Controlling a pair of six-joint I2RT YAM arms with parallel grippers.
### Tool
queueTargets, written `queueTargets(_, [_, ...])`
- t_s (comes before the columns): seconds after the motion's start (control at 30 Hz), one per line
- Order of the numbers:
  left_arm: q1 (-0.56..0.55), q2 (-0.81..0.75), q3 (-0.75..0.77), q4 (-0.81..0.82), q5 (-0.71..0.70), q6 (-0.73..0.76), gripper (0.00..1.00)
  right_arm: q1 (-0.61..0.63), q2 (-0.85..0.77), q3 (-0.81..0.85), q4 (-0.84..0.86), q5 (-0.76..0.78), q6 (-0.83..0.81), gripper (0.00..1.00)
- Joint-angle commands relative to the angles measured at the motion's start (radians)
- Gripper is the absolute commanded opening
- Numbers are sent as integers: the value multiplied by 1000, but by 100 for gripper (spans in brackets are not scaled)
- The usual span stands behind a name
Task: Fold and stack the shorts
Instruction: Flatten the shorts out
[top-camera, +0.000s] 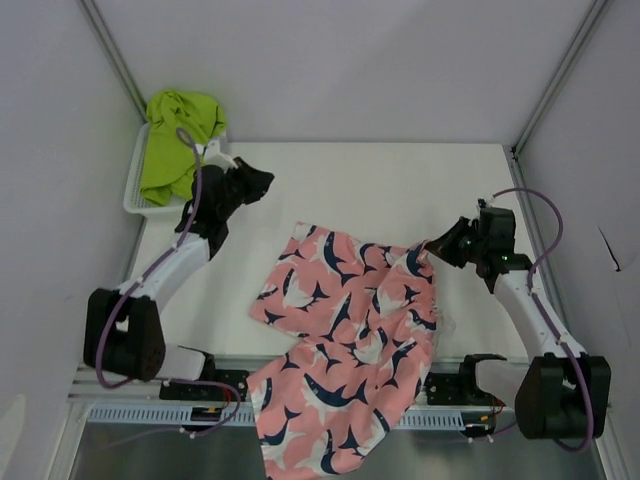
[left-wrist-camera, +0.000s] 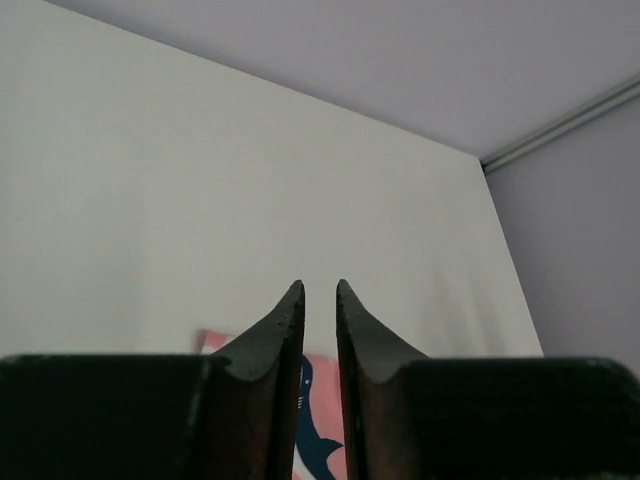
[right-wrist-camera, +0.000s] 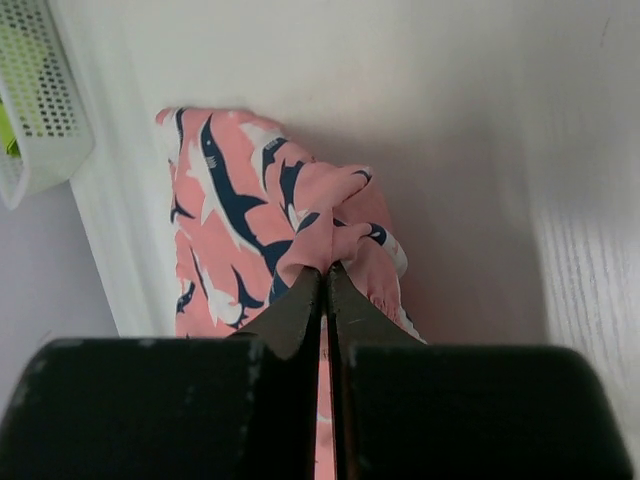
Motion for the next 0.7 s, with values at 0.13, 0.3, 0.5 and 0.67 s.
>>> queueTargets(0.13, [-87,313,270,-203,134,79,31,0,248,196,80,44,-40,0])
queueTargets(0.3, [-109,415,350,-328,150,88,49,-2,423,300,79,51,-60,0])
queueTargets(0.5, [-127,454,408,-554,15,113,66,1,520,365,97,53,-66,0])
queueTargets(0.67, [-127,518,447,-622,-41,134,64,8,561,391,103,62,-69,0])
